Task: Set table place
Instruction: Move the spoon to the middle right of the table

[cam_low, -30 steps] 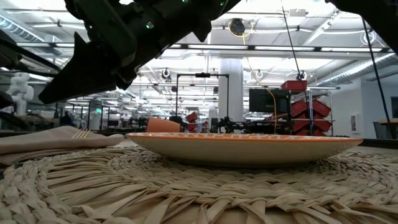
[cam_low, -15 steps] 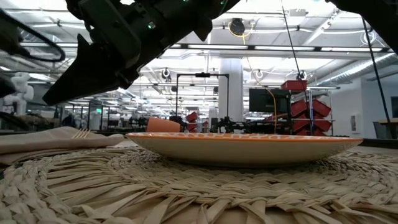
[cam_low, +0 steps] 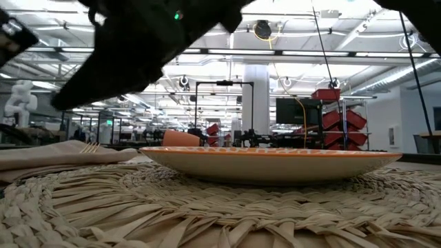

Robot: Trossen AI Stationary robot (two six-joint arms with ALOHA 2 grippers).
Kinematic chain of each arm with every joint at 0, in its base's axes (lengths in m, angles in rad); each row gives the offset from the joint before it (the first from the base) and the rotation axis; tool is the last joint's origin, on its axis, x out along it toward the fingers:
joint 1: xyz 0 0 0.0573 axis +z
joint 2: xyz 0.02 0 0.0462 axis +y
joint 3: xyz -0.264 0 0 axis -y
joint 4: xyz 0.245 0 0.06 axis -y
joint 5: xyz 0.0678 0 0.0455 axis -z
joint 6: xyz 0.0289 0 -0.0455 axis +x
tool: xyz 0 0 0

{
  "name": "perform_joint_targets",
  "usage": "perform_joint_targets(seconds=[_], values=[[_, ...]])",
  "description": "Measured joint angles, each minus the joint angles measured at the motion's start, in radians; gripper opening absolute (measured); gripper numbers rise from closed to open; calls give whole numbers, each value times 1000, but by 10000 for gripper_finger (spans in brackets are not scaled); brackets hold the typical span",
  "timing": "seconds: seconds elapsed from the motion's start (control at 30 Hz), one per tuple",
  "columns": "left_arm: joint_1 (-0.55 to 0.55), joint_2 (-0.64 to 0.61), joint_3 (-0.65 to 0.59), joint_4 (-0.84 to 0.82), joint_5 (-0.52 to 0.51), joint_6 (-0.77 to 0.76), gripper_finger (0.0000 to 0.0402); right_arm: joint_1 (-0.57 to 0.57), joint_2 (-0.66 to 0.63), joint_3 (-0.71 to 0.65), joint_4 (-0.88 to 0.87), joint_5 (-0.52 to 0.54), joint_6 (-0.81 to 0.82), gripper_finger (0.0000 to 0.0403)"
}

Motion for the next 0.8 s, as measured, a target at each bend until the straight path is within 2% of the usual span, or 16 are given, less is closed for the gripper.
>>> perform_joint_targets(seconds=[0.07, 0.17, 0.27, 0.37, 0.6, 0.8], values=[[0, 0, 37, -31, -37, 20, 0, 13, -27, 24, -110, 103, -47, 0], [0, 0, 104, -175, -129, 16, 0, 24, -92, 53, -250, 270, -92, 0], [0, 0, 167, -328, -243, -33, 0, 25, -174, 55, -340, 365, -105, 0], [1, 0, 225, -456, -312, -60, 0, 25, -267, 57, -459, 430, -78, 0], [0, -1, 343, -659, -320, -54, 0, 23, -421, 57, -851, 444, 79, 0], [2, -1, 430, -811, -321, 0, 0, 46, -492, 57, -1078, 435, 191, 0]])
